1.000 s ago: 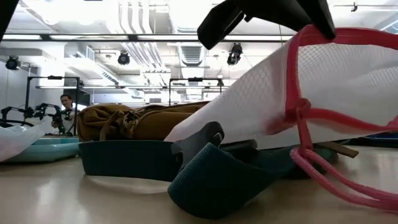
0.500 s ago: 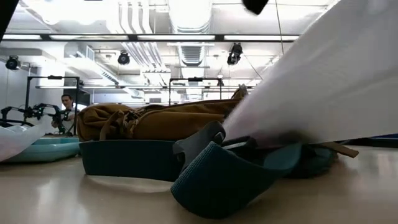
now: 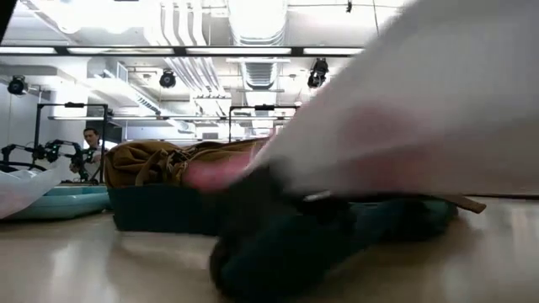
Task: Unpack backpack
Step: Remove the white charging adapter from the pink zip bag
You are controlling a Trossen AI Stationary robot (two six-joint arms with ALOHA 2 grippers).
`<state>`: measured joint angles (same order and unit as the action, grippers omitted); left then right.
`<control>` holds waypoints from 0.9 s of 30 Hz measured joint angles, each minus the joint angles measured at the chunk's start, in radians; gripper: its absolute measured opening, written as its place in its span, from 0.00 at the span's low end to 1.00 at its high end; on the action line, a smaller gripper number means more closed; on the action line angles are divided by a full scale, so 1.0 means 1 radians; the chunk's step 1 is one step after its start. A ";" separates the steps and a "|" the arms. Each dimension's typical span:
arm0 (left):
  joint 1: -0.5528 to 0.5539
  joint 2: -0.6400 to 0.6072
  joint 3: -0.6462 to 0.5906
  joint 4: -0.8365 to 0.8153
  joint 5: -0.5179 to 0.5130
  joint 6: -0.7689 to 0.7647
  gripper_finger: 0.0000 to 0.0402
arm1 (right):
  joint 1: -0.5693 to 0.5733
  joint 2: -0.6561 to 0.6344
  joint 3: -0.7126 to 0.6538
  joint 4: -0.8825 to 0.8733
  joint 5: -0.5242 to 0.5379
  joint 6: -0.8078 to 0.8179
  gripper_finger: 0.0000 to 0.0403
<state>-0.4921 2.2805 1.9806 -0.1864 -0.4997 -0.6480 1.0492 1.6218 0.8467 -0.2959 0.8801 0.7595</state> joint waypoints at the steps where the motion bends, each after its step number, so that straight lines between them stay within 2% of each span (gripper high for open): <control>1: 0.005 0.003 -0.006 -0.032 0.022 -0.057 0.00 | -0.012 0.000 0.000 -0.001 -0.003 -0.008 0.51; 3: 0.016 0.014 -0.017 -0.052 0.072 -0.104 0.00 | -0.033 0.000 -0.001 0.000 -0.011 -0.012 0.51; 6: 0.015 0.021 -0.020 -0.050 0.064 -0.115 0.00 | -0.052 0.000 -0.005 0.021 -0.029 -0.024 0.51; 11: 0.008 0.021 -0.020 -0.063 0.068 -0.120 0.00 | -0.078 0.021 -0.031 0.248 -0.154 -0.181 0.51; 17: 0.011 0.019 -0.016 -0.045 0.061 -0.095 0.00 | -0.126 0.077 -0.058 0.466 -0.255 -0.254 0.51; 27: 0.011 0.024 -0.017 -0.067 0.068 -0.096 0.00 | -0.176 0.209 -0.059 0.576 -0.251 -0.259 0.51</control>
<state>-0.4814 2.3044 1.9631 -0.2536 -0.4322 -0.7444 0.8728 1.8304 0.7875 0.2797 0.6295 0.5008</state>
